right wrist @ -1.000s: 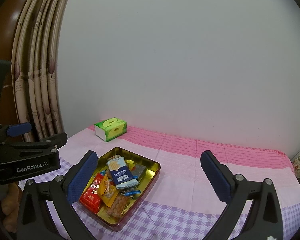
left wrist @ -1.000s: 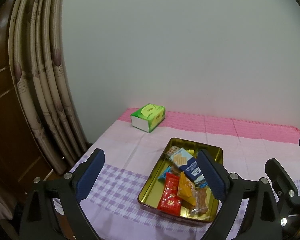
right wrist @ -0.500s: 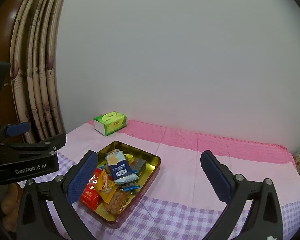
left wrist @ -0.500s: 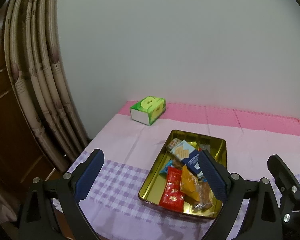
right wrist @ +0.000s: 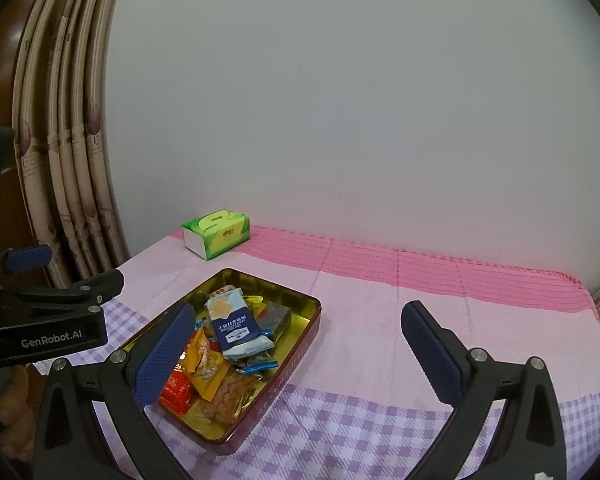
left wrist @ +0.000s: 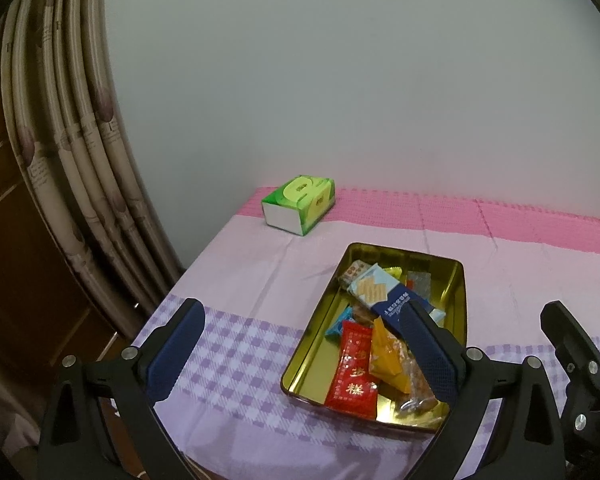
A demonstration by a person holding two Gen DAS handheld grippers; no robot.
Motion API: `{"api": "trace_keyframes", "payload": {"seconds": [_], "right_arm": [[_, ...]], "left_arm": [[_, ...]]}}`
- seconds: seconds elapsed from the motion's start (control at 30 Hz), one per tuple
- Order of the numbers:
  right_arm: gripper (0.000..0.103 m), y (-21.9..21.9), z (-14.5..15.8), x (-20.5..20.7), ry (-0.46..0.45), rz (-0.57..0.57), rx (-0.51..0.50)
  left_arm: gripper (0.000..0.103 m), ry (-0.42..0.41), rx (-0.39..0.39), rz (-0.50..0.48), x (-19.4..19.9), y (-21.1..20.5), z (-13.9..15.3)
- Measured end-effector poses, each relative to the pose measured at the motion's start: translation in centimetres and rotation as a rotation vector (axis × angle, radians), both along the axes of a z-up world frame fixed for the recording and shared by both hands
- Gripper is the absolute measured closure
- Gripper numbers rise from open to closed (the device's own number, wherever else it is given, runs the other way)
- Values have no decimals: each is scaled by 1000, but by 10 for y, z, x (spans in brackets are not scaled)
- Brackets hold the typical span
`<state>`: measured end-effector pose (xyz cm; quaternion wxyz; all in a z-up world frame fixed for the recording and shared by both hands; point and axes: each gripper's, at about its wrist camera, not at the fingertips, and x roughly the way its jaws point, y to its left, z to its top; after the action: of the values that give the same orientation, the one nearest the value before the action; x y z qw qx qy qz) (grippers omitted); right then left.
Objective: Organize snacks
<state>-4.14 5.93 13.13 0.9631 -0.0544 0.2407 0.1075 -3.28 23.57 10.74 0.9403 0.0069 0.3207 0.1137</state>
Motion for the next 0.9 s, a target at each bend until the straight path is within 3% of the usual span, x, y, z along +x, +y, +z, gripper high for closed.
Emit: {"api": "trace_keyframes", "payload": {"seconds": [0.27, 0.47, 0.57, 0.73, 0.9], "right_arm": [[1, -1, -3, 3, 9, -2, -1], [1, -36, -23, 28, 109, -35, 41], [1, -71, -46, 51, 186, -76, -1], [1, -158, -98, 97, 386, -193, -46], [1, -236, -127, 126, 495, -315, -7]], "left_arm": [[5, 14, 3, -6, 4, 1, -3], [5, 35, 15, -5, 7, 0, -7], [5, 53, 12, -2, 10, 2, -10], [4, 95, 6, 1, 17, 3, -18], [0, 116, 28, 9, 21, 3, -26]]}}
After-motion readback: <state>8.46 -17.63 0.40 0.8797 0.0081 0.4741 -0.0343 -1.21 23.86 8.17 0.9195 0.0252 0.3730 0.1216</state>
